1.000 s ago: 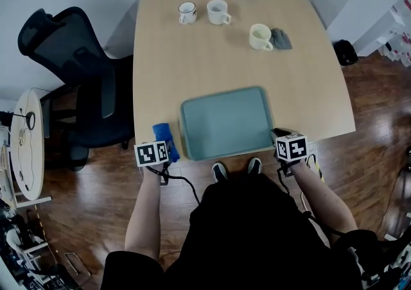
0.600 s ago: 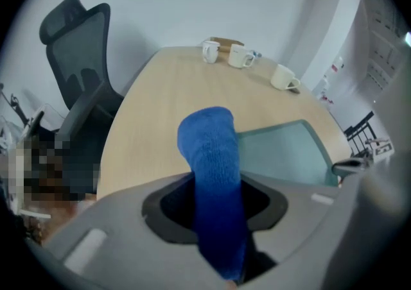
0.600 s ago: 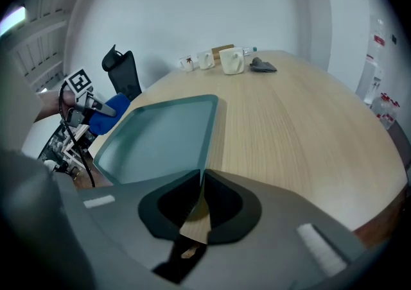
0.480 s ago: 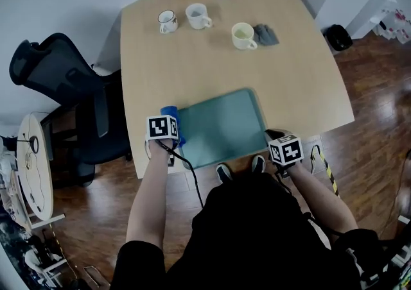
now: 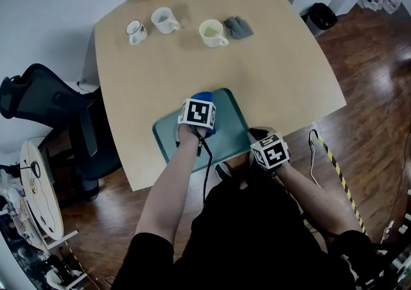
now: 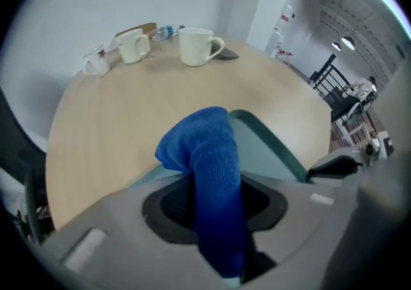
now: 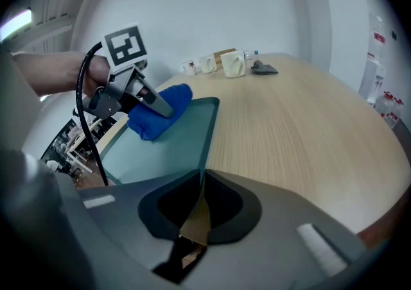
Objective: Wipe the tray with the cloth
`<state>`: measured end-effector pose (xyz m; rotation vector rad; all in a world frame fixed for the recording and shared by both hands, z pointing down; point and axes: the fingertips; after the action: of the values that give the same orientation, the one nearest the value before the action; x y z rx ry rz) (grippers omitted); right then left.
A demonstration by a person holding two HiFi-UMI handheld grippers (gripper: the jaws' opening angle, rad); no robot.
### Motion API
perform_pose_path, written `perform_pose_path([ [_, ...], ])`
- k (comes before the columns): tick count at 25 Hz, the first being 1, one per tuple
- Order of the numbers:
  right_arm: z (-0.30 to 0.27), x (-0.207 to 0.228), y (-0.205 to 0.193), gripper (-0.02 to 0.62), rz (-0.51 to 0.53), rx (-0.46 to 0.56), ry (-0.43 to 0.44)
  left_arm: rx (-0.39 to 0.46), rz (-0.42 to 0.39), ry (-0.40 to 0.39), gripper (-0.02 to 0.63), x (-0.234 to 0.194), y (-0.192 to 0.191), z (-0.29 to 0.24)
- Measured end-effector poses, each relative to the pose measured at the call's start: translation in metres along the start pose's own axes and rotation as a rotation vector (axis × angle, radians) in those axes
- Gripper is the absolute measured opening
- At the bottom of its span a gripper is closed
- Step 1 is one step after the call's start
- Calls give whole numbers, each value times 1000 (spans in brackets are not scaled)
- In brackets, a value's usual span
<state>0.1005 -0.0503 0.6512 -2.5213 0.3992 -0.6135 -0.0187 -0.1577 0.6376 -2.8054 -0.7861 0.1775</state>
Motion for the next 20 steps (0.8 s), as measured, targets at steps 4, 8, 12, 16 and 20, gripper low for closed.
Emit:
perform_pose_path([
  [4, 2, -1, 3, 28, -12, 17, 22, 1, -115, -83, 150, 65, 31, -11],
  [8, 4, 2, -1, 29, 1, 17, 34, 40, -104, -124, 150, 92, 39, -14],
  [12, 3, 5, -6, 32, 30, 5, 36, 43, -5, -130, 150, 64, 12, -11],
  [16, 2, 5, -8, 34, 48, -14, 40, 65, 110, -41, 150, -12, -36, 2],
  [20, -1, 5, -7, 34, 26, -24, 37, 58, 236, 46, 152, -89, -88, 20],
])
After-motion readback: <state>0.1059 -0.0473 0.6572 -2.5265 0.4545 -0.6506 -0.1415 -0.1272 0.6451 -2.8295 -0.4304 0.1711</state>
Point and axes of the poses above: the fingertips, and each gripper's own axes: z backward along the fingers, x to its right, y out of its top, and after that the axes turned 5 degrees about y, right-handed
